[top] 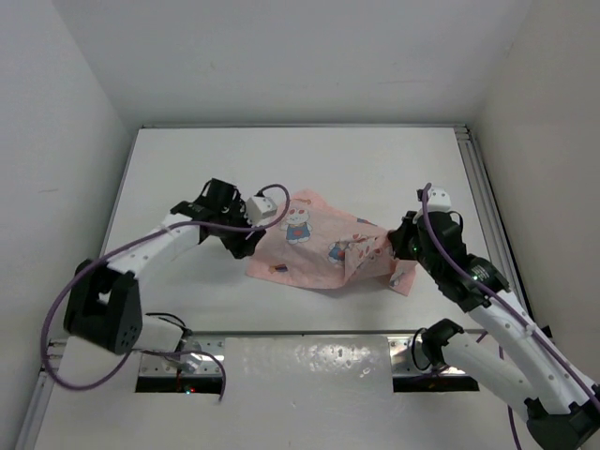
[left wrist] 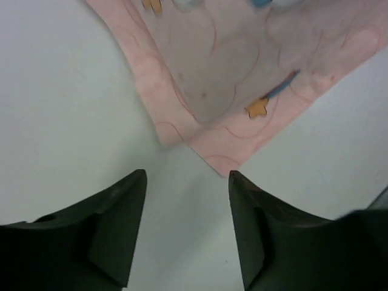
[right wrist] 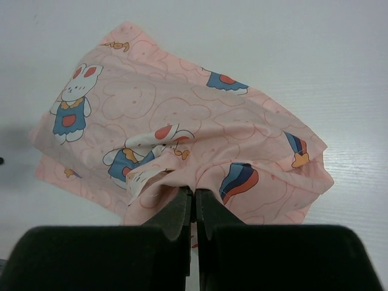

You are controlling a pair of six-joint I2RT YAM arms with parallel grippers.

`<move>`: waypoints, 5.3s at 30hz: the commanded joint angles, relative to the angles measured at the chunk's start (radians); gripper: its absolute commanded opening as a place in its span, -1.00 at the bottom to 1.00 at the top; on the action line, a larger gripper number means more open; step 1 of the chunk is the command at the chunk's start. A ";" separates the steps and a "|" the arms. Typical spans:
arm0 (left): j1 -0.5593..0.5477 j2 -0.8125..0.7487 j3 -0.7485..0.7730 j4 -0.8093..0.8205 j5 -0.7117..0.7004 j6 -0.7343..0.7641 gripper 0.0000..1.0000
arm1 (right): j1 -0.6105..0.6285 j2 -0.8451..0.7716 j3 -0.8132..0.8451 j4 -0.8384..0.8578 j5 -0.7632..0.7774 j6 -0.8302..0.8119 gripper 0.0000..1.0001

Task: Put the pillow into the pillowcase

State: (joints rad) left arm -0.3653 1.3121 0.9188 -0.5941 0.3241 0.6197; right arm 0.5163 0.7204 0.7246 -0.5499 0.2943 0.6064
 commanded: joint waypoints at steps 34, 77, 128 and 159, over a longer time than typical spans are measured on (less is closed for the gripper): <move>-0.187 0.449 -0.077 0.215 -0.155 -0.227 -1.00 | -0.006 -0.070 0.018 -0.002 0.085 -0.034 -1.00; 0.135 -0.177 0.479 -0.724 0.182 0.018 -1.00 | -0.006 -0.006 0.452 -0.275 0.043 -0.097 -1.00; 0.396 0.681 0.763 0.112 0.279 -0.226 -1.00 | -0.524 0.984 0.345 0.318 -0.274 -0.001 0.20; 0.244 0.805 0.808 0.080 0.098 -0.244 -0.59 | -0.401 0.886 0.036 0.403 -0.300 0.144 -1.00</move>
State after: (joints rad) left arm -0.1711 2.0911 1.6482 -0.6369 0.4976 0.4667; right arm 0.1093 1.6451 0.7773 -0.1616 -0.0254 0.7525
